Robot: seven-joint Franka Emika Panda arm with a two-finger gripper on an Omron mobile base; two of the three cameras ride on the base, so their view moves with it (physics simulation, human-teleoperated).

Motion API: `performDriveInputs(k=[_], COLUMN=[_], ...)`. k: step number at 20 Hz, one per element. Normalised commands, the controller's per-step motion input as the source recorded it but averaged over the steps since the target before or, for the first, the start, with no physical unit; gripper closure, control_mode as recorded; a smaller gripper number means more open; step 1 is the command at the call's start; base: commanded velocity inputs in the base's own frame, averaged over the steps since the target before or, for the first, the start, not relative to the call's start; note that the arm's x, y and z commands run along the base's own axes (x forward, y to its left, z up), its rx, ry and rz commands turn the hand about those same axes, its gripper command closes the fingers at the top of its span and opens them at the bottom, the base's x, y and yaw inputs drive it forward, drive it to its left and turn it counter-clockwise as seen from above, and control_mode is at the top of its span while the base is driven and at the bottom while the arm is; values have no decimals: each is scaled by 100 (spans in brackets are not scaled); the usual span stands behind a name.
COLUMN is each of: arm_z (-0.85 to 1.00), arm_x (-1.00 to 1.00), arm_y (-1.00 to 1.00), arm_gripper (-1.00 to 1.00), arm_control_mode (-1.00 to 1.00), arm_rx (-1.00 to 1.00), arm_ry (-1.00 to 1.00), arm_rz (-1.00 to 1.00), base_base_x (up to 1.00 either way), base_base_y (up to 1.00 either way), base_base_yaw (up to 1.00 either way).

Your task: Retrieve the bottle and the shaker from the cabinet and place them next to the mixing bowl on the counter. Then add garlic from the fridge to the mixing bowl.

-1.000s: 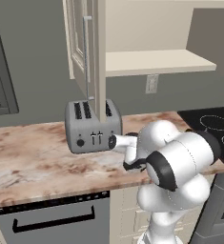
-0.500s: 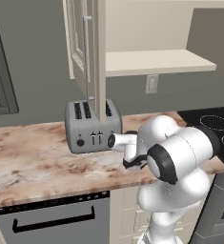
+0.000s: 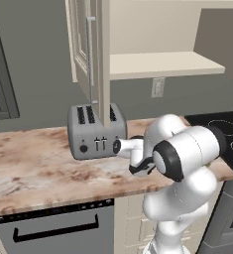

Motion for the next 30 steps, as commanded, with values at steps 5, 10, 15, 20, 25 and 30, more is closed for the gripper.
performDriveInputs(k=[5,10,15,20,25,30], arm_z=[-8,0,0,0,0,0], arm_x=[0,0,0,0,-1,-19], arm_y=[0,0,0,0,0,5], arm_gripper=[100,-100,-100,-100,-100,-100], arm_control_mode=[-100,-100,-100,-100,-100,-100], arm_rx=[0,0,0,0,0,0], arm_ry=[0,0,0,0,0,-1], arm_rz=[0,0,0,0,0,0], base_base_x=[0,0,0,0,0,0], base_base_y=[0,0,0,0,0,0], base_base_yaw=[0,0,0,0,0,0])
